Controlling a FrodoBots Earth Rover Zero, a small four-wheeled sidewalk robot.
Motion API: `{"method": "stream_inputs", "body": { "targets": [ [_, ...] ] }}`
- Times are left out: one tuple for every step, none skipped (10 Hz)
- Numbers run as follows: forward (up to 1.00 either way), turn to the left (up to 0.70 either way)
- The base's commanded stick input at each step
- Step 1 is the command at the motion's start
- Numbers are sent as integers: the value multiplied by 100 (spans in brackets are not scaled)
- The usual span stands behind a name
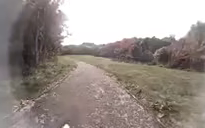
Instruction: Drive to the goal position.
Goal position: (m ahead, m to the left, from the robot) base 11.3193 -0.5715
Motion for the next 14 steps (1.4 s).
{"method": "stream_inputs", "body": {
  "targets": [
    [85, 0],
    [85, 0],
    [85, 0],
    [85, 0],
    [85, 0],
    [85, 0],
    [85, 0],
    [85, 0],
    [85, 0],
    [85, 0],
    [85, 0],
    [85, 0],
    [85, 0],
    [85, 6]
  ]
}}
